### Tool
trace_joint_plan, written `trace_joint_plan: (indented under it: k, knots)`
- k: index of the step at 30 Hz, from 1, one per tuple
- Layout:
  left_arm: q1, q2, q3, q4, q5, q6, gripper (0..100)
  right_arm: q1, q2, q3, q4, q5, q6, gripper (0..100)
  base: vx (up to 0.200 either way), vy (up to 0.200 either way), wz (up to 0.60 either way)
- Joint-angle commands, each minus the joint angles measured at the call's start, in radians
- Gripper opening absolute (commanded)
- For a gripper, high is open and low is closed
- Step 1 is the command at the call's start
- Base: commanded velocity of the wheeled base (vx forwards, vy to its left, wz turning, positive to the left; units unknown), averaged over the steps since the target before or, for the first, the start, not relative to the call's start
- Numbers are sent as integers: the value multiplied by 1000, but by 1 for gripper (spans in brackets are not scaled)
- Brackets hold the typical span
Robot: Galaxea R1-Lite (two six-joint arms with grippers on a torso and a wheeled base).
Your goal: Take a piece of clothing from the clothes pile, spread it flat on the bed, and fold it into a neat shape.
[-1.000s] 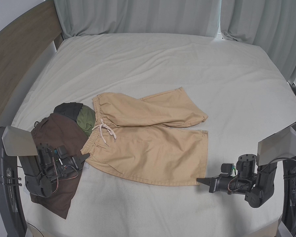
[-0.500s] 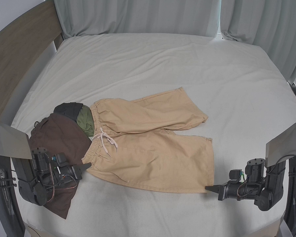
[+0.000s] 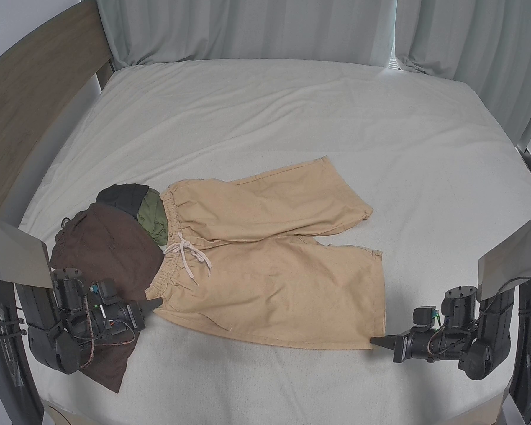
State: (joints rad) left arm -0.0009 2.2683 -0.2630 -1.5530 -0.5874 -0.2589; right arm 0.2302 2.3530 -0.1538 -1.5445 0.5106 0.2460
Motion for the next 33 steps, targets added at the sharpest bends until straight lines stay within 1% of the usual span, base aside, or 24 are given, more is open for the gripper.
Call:
trace_joint_plan:
  k: [1,4,8,14,16,19,25,28,33]
  knots:
    - [-7,-4,14,-1,0,0,0,0,-1,11,0,2,-1,0,0,0,0]
    - [-10,-4,30,-1,0,1,0,-3,-3,27,0,2,-5,0,0,0,0]
    - [-16,-7,68,-1,-5,20,0,-15,-11,57,1,2,-39,0,0,0,0]
    - [-16,-9,102,1,-5,47,0,-17,-9,96,1,2,-45,0,0,0,0]
    - [-18,-15,130,-1,-6,49,0,-19,-9,119,1,2,-65,0,0,0,0]
    - [-18,-23,166,-1,-5,53,0,-19,-11,142,1,16,-79,0,0,0,0]
    - [-18,-27,255,-1,-14,119,0,-31,-11,151,3,23,-102,0,0,0,0]
    - [-11,-18,263,4,-29,156,0,-37,-8,151,3,25,-108,0,0,0,0]
    - [-7,-18,263,4,-29,159,0,-38,-11,152,3,26,-114,0,0,0,0]
